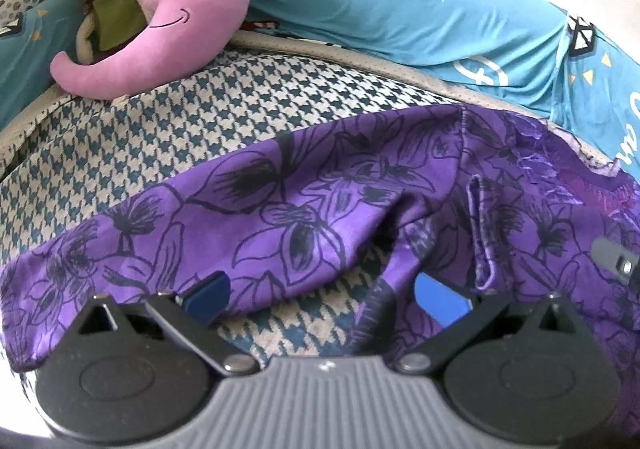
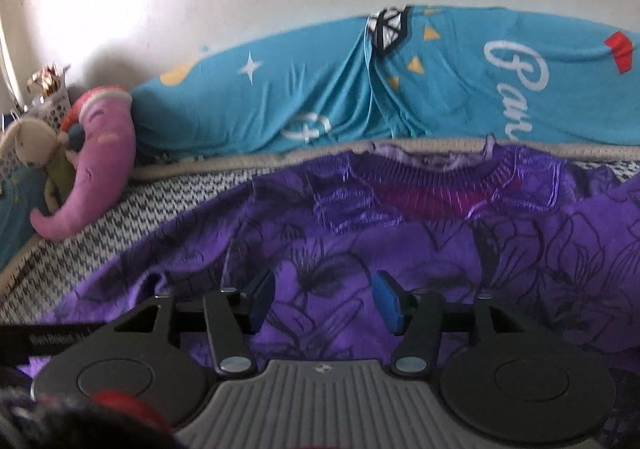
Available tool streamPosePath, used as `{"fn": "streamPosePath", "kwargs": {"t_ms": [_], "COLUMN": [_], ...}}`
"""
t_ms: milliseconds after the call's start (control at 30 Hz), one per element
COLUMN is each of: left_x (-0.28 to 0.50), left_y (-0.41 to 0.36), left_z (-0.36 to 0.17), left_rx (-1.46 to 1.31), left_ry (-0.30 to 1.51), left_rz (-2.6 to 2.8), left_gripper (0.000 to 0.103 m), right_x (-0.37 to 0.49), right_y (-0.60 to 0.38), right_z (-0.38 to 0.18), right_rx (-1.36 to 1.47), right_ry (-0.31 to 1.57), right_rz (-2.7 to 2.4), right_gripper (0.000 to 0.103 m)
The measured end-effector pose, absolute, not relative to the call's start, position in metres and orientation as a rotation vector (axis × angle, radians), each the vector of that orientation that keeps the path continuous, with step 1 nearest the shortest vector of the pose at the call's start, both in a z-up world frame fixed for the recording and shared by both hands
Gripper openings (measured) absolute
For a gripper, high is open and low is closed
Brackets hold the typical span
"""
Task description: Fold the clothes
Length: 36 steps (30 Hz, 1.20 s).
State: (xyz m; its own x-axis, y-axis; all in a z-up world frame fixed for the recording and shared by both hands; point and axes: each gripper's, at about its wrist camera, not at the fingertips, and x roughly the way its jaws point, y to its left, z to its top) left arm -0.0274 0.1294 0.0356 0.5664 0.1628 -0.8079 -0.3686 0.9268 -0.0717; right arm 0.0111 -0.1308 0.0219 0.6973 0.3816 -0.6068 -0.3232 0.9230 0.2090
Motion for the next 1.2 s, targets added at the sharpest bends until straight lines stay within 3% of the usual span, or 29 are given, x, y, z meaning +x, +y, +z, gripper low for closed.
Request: {"fn": "streamPosePath", "kwargs": {"t_ms": [333,433,600,1200], "left_x": [-0.03,-0.03,-0.023,-0.042], "left_y": [0.147,0.155,0.163,0.161], "left_z": [0.028,0.026,0.01,0.016], "left_rx": [-0.28,-0.279,-0.255,-0.194], "left_ry": [0.947,0.946,1.01,0.944], "left_rz": [0.374,0.406,0.452,0.464], "left_gripper": [0.103,0.103,0.103,0.103], "right_x": [0.008,0.003,-0.007,-0.047], "right_y": [-0.103,-0.091,-0.074,-0.082], "right_z": [-0.011,-0.019,-0.023,0.008], "right_rx": [-0.056,-0.147,-0.261,-0.064], "right_ry": [0.752,0.743,0.716,0.916], "right_rz": [0.406,0.408,0.375,0.291], "right_gripper": [0.059,0.069,0.073,0.08]}}
